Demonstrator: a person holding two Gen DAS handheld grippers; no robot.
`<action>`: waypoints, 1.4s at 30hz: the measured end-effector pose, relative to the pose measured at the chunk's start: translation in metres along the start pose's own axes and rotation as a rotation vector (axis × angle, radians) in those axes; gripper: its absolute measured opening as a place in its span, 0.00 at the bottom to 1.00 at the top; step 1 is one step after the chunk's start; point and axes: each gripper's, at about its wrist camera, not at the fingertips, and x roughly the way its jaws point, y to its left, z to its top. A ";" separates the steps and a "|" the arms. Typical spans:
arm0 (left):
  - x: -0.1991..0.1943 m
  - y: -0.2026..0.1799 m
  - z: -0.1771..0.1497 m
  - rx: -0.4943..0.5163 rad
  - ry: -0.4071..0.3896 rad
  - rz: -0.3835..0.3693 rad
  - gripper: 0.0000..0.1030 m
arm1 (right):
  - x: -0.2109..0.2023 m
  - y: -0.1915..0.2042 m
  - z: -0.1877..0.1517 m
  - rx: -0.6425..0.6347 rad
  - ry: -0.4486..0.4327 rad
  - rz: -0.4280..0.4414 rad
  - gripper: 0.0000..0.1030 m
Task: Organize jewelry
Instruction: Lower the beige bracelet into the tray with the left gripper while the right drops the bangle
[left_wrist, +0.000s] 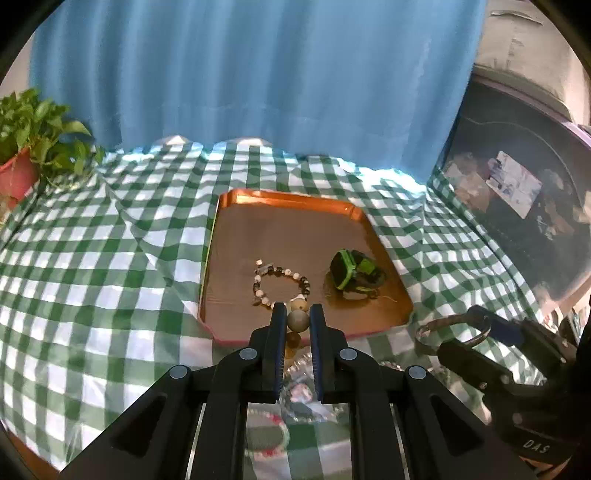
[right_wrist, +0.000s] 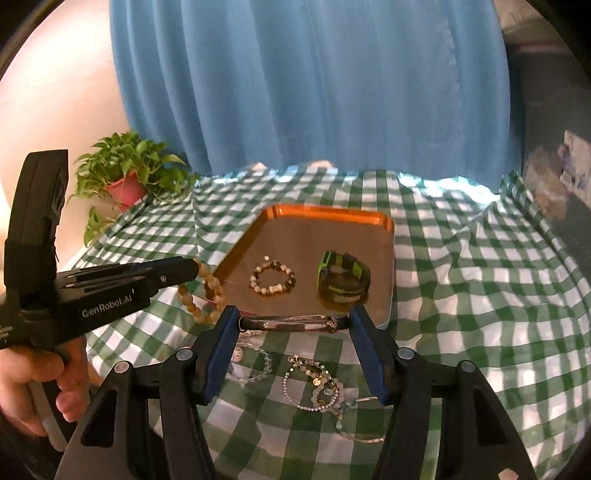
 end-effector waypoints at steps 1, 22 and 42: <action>0.006 0.002 0.000 -0.004 0.006 -0.007 0.12 | 0.007 -0.002 -0.001 0.002 0.008 0.002 0.56; 0.084 0.051 -0.001 -0.133 0.059 -0.063 0.12 | 0.107 -0.037 0.005 0.035 0.165 0.013 0.56; 0.122 0.066 0.024 -0.138 0.090 0.014 0.12 | 0.164 -0.024 0.023 -0.032 0.175 0.006 0.55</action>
